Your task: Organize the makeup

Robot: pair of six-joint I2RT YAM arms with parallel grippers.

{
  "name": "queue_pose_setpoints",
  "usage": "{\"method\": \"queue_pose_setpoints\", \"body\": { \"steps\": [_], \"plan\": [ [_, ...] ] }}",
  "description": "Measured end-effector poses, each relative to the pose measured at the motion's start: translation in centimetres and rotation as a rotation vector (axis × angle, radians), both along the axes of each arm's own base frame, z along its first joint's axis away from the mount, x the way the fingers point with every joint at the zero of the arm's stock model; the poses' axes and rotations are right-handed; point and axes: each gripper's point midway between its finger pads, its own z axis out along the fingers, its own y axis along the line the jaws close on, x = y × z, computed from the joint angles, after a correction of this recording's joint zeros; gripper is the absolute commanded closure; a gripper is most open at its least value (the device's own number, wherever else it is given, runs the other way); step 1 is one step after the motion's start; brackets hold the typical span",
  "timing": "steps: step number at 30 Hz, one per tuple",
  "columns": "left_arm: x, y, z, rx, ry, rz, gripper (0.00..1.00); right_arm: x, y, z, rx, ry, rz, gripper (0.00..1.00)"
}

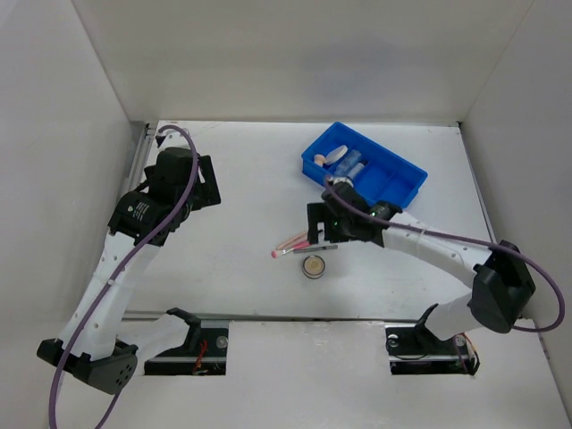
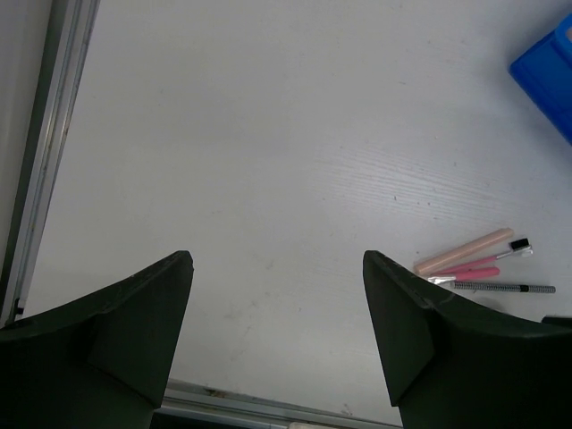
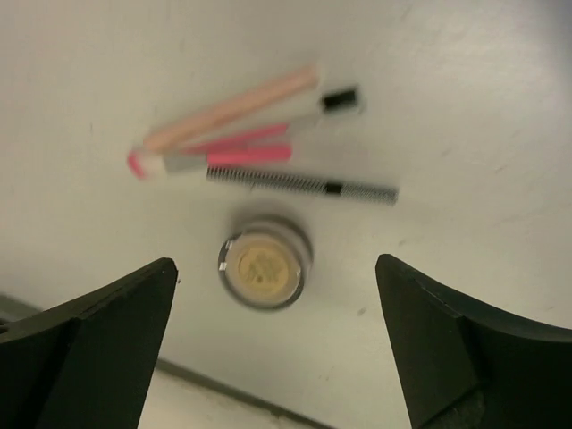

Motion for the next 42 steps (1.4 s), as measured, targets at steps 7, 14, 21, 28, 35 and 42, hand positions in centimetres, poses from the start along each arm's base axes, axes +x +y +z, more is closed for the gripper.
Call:
{"method": "queue_pose_setpoints", "body": {
  "steps": [7, 14, 21, 28, 35, 42],
  "plan": [
    [-0.1, -0.4, -0.2, -0.024, 0.005, -0.004, 0.26, -7.3, 2.8, -3.8, -0.029, 0.119, 0.176, 0.0],
    [-0.4, -0.8, -0.7, -0.051, 0.018, -0.017, 0.26, -8.1, 4.0, -8.0, -0.116, 0.17, 0.184, 0.0],
    [-0.4, -1.0, -0.7, -0.059, 0.021, -0.022, 0.26, -7.8, 3.4, -10.4, -0.182, 0.189, 0.133, 0.0],
    [-0.4, -1.0, -0.7, -0.06, 0.021, -0.022, 0.26, -6.0, 3.5, -10.7, -0.22, 0.132, 0.062, 0.11],
    [-0.4, -1.0, -0.7, -0.059, 0.021, -0.023, 0.26, -4.8, 3.4, -10.8, -0.249, 0.096, 0.011, 0.55],
    [-0.4, -1.0, -0.7, -0.06, 0.021, -0.023, 0.26, -4.7, 2.3, -9.5, -0.301, 0.093, -0.02, 0.71]
  ]
}}
